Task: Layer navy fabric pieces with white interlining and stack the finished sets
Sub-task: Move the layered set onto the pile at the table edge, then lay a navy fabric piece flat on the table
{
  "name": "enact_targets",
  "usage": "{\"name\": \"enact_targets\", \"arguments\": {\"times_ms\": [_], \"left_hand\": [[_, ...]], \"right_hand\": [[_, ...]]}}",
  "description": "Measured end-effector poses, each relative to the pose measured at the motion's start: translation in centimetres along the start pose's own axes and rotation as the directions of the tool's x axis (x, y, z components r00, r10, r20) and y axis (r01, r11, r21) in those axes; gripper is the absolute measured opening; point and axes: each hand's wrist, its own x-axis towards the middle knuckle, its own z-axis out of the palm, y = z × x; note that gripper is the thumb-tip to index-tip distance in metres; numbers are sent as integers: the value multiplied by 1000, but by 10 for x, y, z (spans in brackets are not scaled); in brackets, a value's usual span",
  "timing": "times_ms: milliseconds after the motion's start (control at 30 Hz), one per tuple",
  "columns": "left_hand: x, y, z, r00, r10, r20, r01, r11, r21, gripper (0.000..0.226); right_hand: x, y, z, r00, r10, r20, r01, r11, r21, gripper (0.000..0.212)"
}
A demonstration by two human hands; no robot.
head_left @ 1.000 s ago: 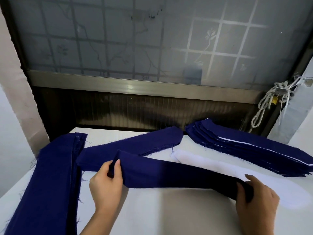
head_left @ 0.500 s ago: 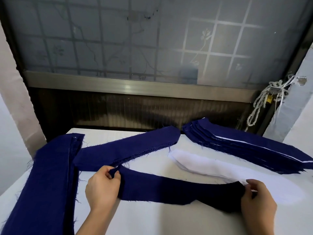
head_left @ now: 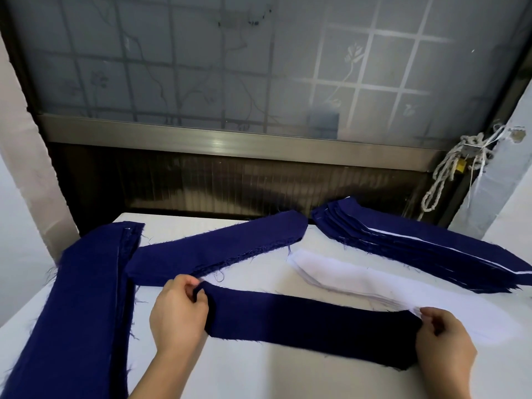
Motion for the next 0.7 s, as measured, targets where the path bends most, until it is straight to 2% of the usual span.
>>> {"name": "enact_targets", "arguments": {"times_ms": [100,167,267,367,533,700], "left_hand": [[-1,1,-1,997,80,-17,-79,995,60,24],[-5,2,-1,975,223,-11,-221,969,107,19],[-12,7,3,898,435,72,-440,883,160,13],[-13,9,6,823,553,128,-568,801,192,23],[-9,6,7,808,574,136,-590,785,191,28],[-9,3,7,811,558,175,-582,799,150,25]], "right_hand": [[-4,-3,1,998,-65,24,67,995,-78,29],[-9,-7,2,984,-175,13,174,961,-214,27],[-16,-15,9,917,-395,48,384,848,-366,20],[-10,-29,26,831,-513,214,553,721,-417,19],[15,-67,80,672,-494,552,703,660,-266,25],[18,-98,125,497,-510,702,829,517,-211,14]]}}
